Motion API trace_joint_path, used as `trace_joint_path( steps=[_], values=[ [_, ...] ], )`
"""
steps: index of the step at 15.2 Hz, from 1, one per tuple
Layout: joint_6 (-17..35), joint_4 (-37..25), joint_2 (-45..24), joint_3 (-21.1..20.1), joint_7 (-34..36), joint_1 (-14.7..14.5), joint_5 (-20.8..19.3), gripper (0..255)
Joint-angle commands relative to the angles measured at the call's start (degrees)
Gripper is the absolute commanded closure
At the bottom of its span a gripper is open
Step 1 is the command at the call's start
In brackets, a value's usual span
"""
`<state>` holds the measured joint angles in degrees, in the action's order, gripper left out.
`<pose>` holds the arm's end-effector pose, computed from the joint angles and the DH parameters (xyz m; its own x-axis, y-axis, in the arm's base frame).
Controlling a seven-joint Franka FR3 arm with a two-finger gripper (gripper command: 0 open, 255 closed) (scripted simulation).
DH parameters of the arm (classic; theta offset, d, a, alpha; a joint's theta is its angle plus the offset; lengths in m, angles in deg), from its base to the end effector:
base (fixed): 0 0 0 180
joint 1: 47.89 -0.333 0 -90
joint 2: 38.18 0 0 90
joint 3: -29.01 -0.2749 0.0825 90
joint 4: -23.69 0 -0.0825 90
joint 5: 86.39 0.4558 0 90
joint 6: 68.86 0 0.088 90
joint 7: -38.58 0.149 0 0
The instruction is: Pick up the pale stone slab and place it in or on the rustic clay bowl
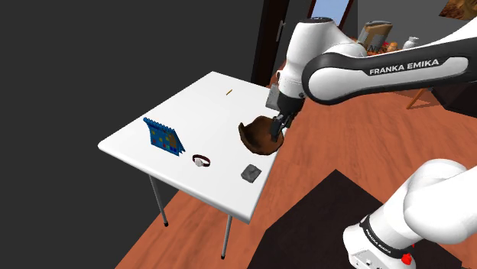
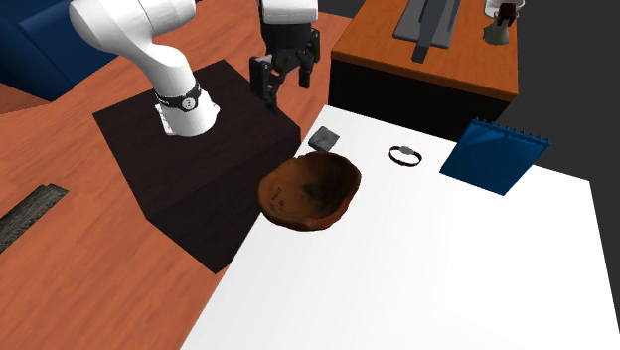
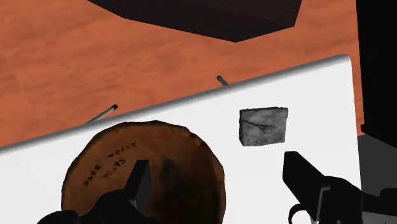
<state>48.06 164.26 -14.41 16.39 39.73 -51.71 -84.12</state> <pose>0.4783 0.1355 0.3324 0.9736 0.2282 -0.0045 0.2281 -0.9722 0.0530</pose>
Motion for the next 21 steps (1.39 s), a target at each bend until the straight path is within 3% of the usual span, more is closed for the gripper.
trace_joint_path(
  steps=[1, 11, 21],
  values=[
    [2.76, -0.61, -3.87, -1.44, 1.43, -0.44, 0.01, 0],
    [14.29, -6.95, -25.01, -6.65, 9.36, -2.30, -4.59, 0],
    [20.60, -5.60, -30.49, -6.41, 11.53, -2.64, -7.37, 0]
  ],
)
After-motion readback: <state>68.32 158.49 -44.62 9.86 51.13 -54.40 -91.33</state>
